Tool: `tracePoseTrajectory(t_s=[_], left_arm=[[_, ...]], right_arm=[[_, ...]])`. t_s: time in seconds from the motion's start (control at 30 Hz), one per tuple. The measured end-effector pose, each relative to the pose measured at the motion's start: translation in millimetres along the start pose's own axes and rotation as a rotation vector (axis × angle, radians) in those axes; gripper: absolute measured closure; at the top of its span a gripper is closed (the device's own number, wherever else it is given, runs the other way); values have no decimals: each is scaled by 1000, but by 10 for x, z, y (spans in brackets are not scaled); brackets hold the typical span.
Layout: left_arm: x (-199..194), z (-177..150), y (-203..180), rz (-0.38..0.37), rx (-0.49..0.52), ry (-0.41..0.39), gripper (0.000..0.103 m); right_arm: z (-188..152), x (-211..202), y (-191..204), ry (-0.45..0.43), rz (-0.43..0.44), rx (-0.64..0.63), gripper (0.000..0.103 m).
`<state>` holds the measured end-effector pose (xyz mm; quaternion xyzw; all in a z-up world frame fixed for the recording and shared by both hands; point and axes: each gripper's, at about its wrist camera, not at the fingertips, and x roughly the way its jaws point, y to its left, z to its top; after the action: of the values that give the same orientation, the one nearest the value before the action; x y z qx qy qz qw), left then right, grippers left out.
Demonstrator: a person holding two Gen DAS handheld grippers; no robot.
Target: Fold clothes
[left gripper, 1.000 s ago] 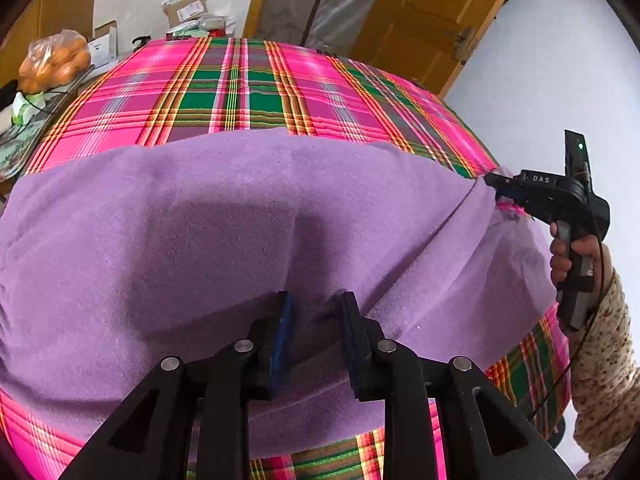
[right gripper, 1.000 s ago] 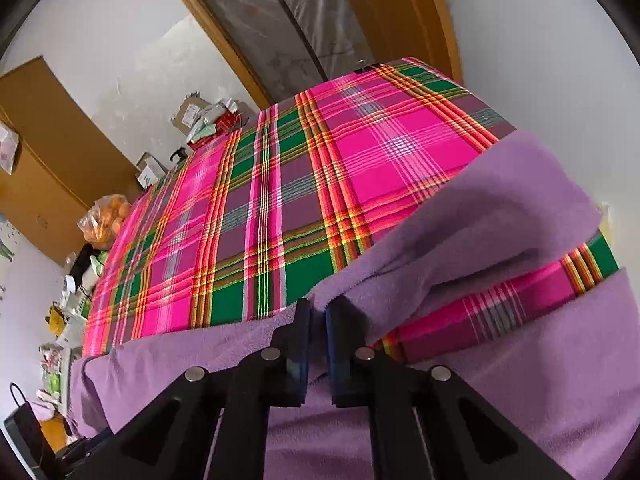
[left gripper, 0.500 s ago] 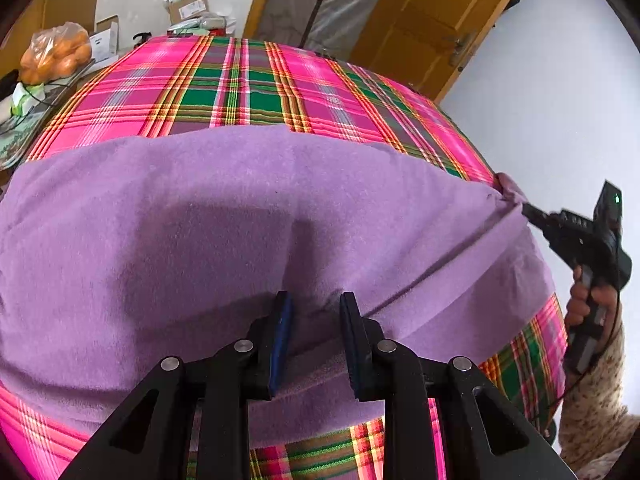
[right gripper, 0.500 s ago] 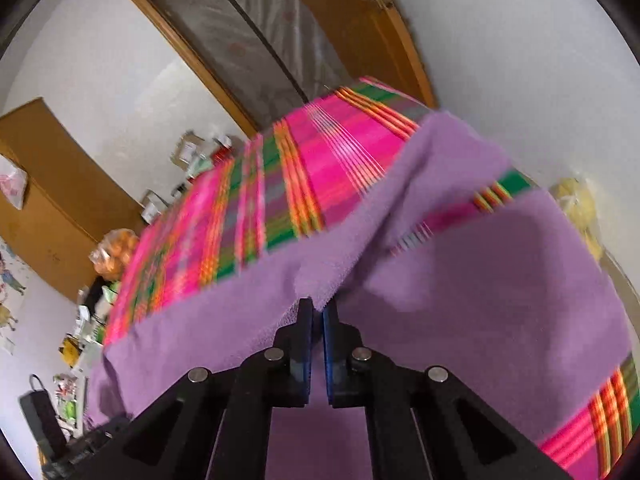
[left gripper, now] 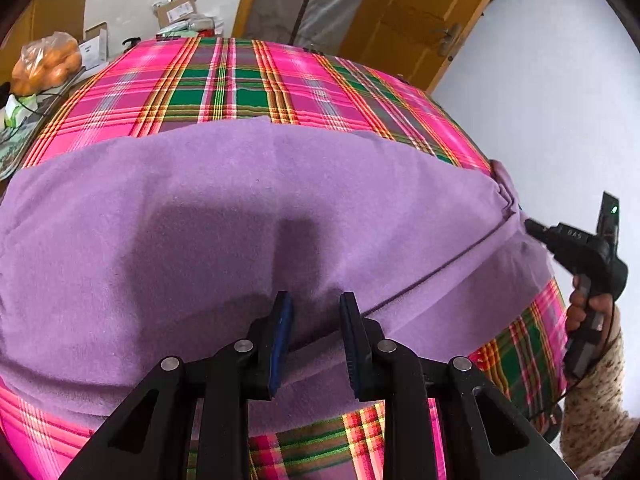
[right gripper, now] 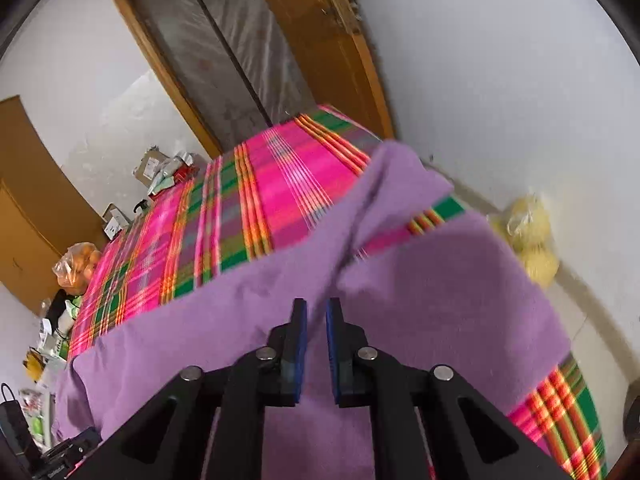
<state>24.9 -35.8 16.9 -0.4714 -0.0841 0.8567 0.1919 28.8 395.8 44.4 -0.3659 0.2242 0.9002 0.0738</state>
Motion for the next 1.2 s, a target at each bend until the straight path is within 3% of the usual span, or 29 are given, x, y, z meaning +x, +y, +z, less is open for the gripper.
tracePoseTrajectory(t_s=[0.1, 0.27, 0.33, 0.4, 0.57, 0.93, 1.2], left_arm=[[15, 10, -18, -7, 3, 0, 78], [6, -2, -18, -8, 3, 1, 78], [5, -4, -26, -7, 6, 0, 78], [3, -6, -33, -8, 11, -1, 78], [-1, -13, -3, -19, 7, 0, 78], [-43, -52, -94, 9, 43, -11, 78], [-47, -159, -449, 14, 203, -11, 72]], right_arm=[[31, 129, 148, 21, -37, -56, 70], [83, 343, 393, 56, -98, -148, 70], [81, 403, 405, 68, -103, -147, 73], [71, 414, 345, 68, -102, -120, 93], [9, 239, 91, 41, -80, -54, 101], [-177, -24, -247, 28, -40, 50, 101], [-148, -35, -261, 15, -9, 69, 101]])
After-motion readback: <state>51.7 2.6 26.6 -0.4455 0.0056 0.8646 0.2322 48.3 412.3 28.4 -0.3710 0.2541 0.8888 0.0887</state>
